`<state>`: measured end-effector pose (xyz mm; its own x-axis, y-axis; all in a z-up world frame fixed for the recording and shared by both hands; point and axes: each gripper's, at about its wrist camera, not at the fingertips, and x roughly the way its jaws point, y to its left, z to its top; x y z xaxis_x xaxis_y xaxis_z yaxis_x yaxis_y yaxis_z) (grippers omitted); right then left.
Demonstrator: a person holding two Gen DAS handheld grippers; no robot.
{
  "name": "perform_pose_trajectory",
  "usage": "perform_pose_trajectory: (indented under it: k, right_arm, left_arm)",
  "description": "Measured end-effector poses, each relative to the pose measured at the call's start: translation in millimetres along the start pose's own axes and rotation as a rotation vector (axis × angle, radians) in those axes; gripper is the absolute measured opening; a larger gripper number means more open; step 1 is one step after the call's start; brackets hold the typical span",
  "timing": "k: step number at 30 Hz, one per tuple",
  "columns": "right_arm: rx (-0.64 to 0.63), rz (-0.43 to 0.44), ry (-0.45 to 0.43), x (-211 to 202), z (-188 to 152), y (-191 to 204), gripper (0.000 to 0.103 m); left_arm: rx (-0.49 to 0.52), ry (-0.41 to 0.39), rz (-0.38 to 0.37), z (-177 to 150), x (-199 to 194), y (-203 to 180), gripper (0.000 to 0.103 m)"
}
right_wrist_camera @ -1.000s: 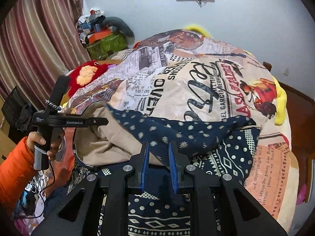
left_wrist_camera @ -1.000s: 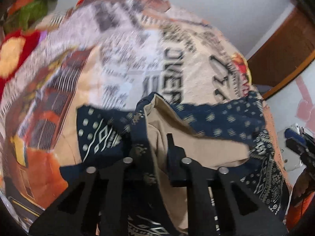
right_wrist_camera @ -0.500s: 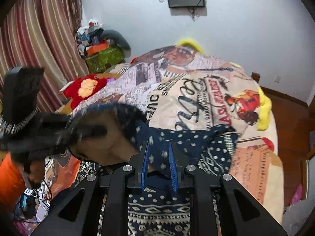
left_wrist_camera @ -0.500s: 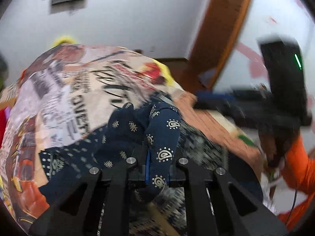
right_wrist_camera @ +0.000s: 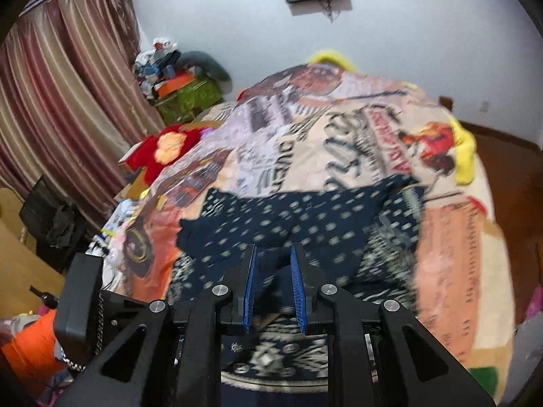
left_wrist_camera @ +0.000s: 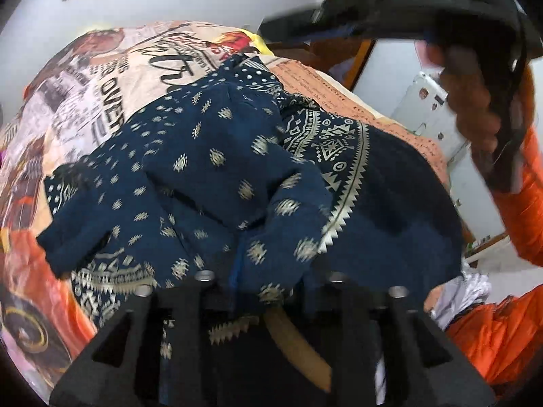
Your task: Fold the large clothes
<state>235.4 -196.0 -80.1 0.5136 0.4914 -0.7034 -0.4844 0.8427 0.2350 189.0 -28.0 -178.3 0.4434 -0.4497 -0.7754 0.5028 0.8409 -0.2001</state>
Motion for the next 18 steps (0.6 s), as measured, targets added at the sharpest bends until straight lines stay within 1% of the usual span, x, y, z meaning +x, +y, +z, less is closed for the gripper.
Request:
perform_pose_trajectory:
  k: [1, 2, 3, 7, 10, 12, 13, 15, 18]
  right_arm:
    - [-0.004, 0.008, 0.013, 5, -1, 5, 0.016]
    - [-0.013, 0.016, 0.034, 14, -4, 12, 0.016]
    - [-0.021, 0.021, 0.050, 20, -5, 18, 0.016]
    - [-0.047, 0.010, 0.132, 53, -13, 38, 0.016]
    - [-0.084, -0.033, 0.218, 79, -24, 42, 0.016]
    - [-0.109, -0.068, 0.271, 92, -34, 40, 0.016]
    - [-0.113, -0.079, 0.297, 96, -40, 36, 0.016]
    - [-0.111, -0.090, 0.327, 96, -49, 27, 0.016]
    - [-0.093, -0.100, 0.350, 88, -62, 12, 0.016]
  left_arm:
    - [-0.017, -0.005, -0.010, -1, -5, 1, 0.048]
    - [-0.035, -0.013, -0.016, -3, -11, 4, 0.050]
    - [-0.047, -0.026, -0.014, -6, -17, 6, 0.051]
    - [-0.093, -0.066, 0.032, -11, -39, 23, 0.052]
    - [-0.151, -0.098, 0.076, -11, -50, 44, 0.053]
    - [-0.185, -0.100, 0.144, -9, -49, 58, 0.053]
    - [-0.201, -0.097, 0.159, -7, -45, 64, 0.053]
    - [-0.236, -0.081, 0.154, -3, -35, 74, 0.053]
    - [-0.269, -0.059, 0.113, 1, -17, 79, 0.053]
